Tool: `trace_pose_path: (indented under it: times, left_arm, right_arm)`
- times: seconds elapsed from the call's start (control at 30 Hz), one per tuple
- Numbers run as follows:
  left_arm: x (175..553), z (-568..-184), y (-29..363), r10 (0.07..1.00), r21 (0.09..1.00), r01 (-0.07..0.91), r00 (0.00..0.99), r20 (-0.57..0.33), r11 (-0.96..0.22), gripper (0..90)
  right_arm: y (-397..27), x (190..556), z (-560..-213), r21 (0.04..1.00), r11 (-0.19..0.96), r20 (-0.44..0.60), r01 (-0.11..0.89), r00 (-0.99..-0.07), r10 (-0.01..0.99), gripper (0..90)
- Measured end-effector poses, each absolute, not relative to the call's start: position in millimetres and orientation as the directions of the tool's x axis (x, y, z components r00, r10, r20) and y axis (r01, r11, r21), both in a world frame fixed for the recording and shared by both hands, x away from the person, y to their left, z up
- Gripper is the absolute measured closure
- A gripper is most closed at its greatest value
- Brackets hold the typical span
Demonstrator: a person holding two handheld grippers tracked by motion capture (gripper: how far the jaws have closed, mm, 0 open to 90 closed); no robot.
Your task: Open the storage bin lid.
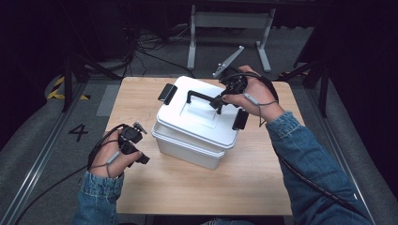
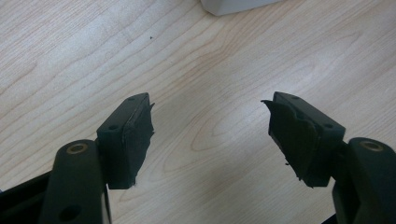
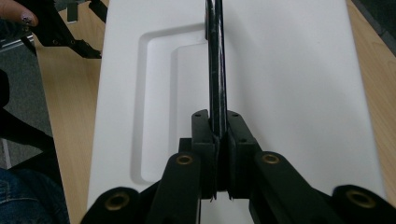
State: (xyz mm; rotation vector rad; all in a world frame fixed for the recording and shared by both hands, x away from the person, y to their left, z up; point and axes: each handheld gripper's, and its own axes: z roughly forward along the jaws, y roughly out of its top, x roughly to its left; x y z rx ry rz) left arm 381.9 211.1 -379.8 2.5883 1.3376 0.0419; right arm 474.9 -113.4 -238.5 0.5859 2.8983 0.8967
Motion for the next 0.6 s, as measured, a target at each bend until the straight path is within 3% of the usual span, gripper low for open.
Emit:
trace_pose_path:
  times: [0.6]
  left_arm:
    - [383.0, -381.4, 212.3, 0.811, 0.21, 0.805, 0.579, -0.079, -0.554, 31.2]
  right_arm:
    - [-164.0, 471.9, -222.0, 0.575, 0.709, 0.077, 0.408, -0.89, 0.45, 84.7]
